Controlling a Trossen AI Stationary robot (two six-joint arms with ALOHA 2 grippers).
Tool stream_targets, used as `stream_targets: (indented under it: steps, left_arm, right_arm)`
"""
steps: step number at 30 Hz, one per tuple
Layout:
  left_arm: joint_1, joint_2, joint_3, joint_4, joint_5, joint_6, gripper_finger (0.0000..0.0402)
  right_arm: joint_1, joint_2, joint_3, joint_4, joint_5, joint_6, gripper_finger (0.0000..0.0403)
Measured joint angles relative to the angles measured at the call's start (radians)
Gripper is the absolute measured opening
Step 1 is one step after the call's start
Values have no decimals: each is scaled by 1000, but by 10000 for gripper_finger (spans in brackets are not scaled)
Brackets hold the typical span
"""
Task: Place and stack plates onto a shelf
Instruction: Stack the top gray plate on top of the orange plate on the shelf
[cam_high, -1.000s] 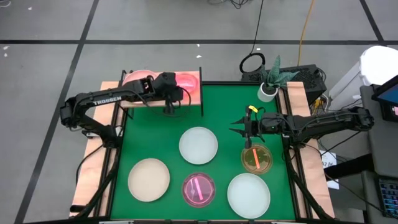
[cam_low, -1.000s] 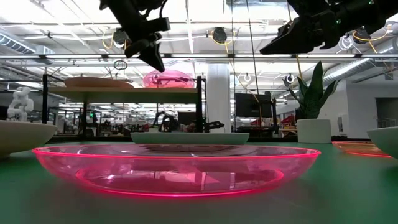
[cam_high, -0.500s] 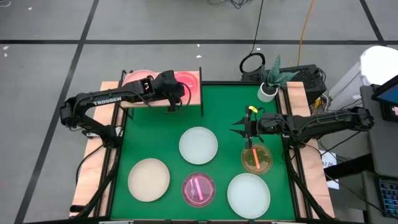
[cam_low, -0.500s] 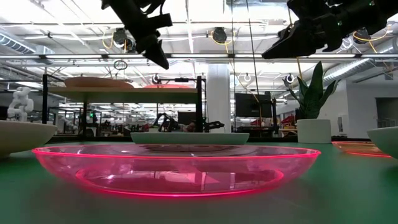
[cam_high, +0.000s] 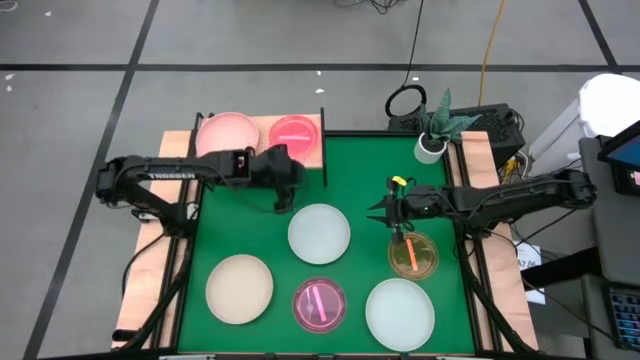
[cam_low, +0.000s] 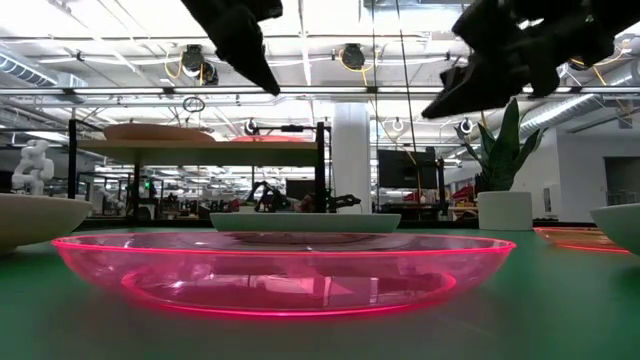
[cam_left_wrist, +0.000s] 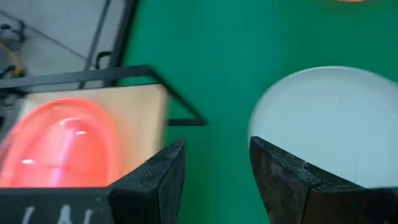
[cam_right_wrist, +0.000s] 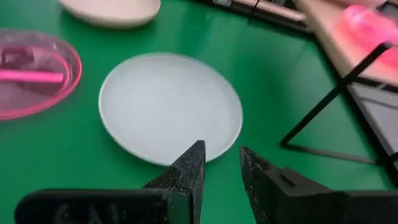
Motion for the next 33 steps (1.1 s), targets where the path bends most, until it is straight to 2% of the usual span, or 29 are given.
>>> stream_targets:
  steps: [3,8,17,24,28,33]
  left_arm:
    - [-71,0,0,0,-2,-38,184]
    - [-178,0,-13,16,-64,-90,184]
    - [-306,0,-226,268,-104,-183,184]
    - [-396,0,-318,390,-104,-220,184]
    - [-415,0,-340,395,-105,-253,184]
    - [-420,0,-360,391,-105,-277,184]
  right_arm:
    - [0,67,0,41,-10,-5,82]
    - [33,182,0,124,-46,-42,82]
    - [83,352,48,198,-58,-88,82]
    - [93,506,158,169,-166,-92,103]
    - [132,554,209,87,-124,-168,118]
    - [136,612,245,80,-96,-230,123]
